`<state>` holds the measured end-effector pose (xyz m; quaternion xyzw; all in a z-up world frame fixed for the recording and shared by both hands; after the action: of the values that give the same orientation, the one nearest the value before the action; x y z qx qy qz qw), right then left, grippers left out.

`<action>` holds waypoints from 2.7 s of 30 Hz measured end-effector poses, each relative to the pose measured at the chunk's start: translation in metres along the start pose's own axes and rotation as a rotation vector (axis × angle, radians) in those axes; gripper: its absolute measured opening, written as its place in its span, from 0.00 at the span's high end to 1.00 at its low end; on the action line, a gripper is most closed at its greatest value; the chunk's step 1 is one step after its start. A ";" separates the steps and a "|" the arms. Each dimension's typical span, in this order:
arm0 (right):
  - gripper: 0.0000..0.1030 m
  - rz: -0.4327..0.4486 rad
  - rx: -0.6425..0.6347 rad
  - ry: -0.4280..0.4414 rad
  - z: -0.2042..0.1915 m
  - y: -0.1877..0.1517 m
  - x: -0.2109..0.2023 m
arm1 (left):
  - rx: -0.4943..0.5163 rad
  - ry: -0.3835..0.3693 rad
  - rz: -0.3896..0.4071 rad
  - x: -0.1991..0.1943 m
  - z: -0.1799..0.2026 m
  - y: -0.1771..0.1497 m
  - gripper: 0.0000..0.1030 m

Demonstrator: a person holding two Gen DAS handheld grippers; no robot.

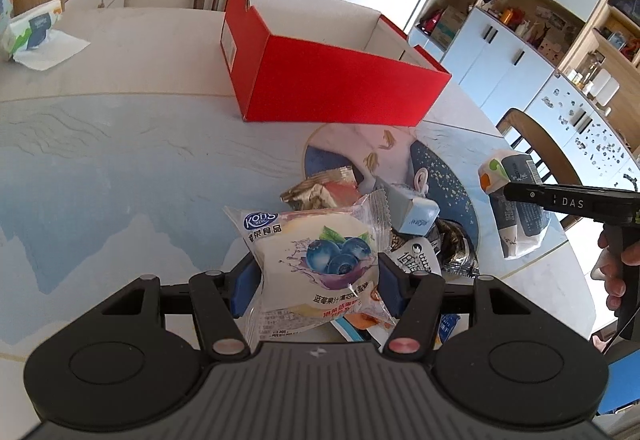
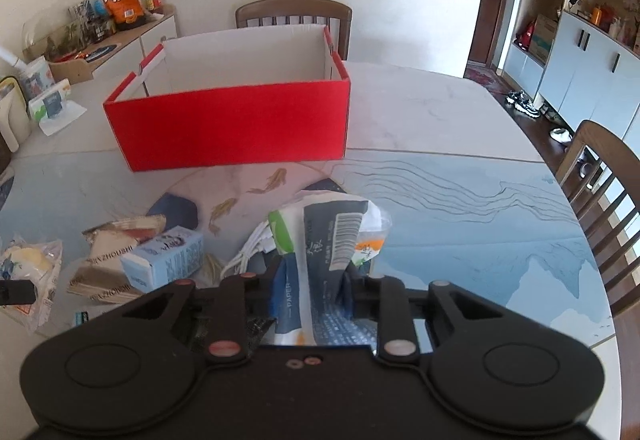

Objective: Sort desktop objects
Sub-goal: 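Lift both held packages and carry them over the red box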

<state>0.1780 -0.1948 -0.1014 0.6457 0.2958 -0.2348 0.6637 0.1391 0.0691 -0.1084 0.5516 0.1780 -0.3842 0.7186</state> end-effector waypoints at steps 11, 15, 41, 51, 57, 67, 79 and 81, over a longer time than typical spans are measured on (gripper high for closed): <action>0.74 0.019 0.053 0.030 -0.006 0.021 -0.023 | 0.030 -0.036 0.008 -0.006 0.005 0.019 0.41; 0.74 0.031 0.053 0.058 -0.008 0.034 -0.030 | 0.032 -0.039 0.019 -0.005 0.011 0.029 0.41; 0.74 0.067 0.011 0.293 0.009 0.144 0.008 | 0.120 0.039 0.095 0.023 0.064 0.133 0.41; 0.74 0.083 -0.038 0.341 -0.005 0.184 0.040 | 0.184 0.062 0.128 0.053 0.068 0.186 0.41; 0.74 0.086 -0.032 0.345 -0.015 0.204 0.067 | 0.176 0.067 0.118 0.077 0.058 0.208 0.41; 0.74 0.042 -0.043 0.321 -0.017 0.214 0.118 | 0.218 0.108 0.050 0.135 0.043 0.231 0.41; 0.73 -0.092 -0.014 0.281 -0.021 0.200 0.186 | 0.200 0.185 -0.083 0.203 0.020 0.241 0.41; 0.73 -0.104 -0.016 0.268 -0.023 0.198 0.193 | 0.187 0.190 -0.102 0.210 0.017 0.245 0.41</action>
<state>0.4511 -0.1474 -0.0934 0.6496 0.4169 -0.1781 0.6103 0.4542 0.0020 -0.0851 0.6403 0.2367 -0.3811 0.6235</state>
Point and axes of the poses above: each gripper's, at about its wrist camera, not at the fingertips, and x roughly the way its jaws point, z to its right, y to its top, the point moved 6 cm from there along x, roughly the way its jaws point, and after that the axes turned 4 degrees about z, right-handed, at the moved point
